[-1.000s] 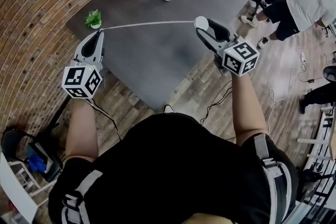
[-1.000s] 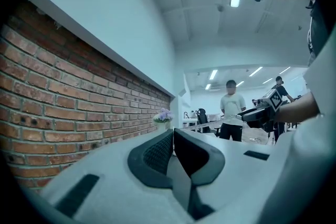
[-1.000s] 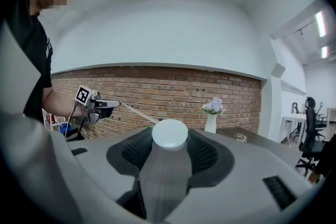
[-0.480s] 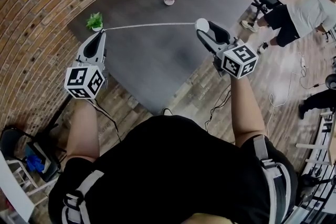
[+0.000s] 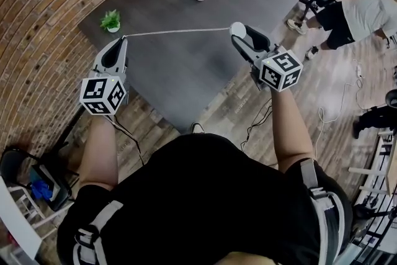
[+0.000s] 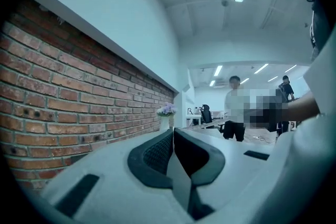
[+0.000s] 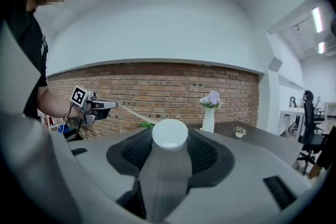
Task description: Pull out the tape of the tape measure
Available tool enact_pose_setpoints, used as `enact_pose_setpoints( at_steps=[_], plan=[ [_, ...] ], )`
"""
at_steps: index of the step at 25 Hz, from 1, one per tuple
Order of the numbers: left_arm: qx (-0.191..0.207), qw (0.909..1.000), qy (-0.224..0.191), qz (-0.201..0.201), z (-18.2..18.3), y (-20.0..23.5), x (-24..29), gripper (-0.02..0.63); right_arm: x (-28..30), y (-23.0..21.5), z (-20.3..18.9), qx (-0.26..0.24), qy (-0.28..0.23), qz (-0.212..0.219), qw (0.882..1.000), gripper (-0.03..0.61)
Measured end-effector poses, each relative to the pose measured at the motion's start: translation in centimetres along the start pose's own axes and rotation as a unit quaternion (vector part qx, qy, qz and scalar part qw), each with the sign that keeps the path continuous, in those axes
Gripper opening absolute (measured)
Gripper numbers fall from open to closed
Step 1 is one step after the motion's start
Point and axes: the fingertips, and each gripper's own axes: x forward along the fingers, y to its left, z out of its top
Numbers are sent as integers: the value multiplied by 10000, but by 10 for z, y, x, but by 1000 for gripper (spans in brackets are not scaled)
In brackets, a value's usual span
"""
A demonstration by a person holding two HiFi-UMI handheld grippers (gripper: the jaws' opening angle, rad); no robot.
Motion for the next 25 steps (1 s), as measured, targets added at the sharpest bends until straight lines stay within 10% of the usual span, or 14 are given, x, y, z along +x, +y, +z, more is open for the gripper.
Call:
enact_pose_setpoints(
  at_steps=[25],
  plan=[
    [-133, 9744, 2150, 647, -209, 33, 64, 14, 115, -40, -218, 791, 2110, -181, 9741, 209]
  ],
)
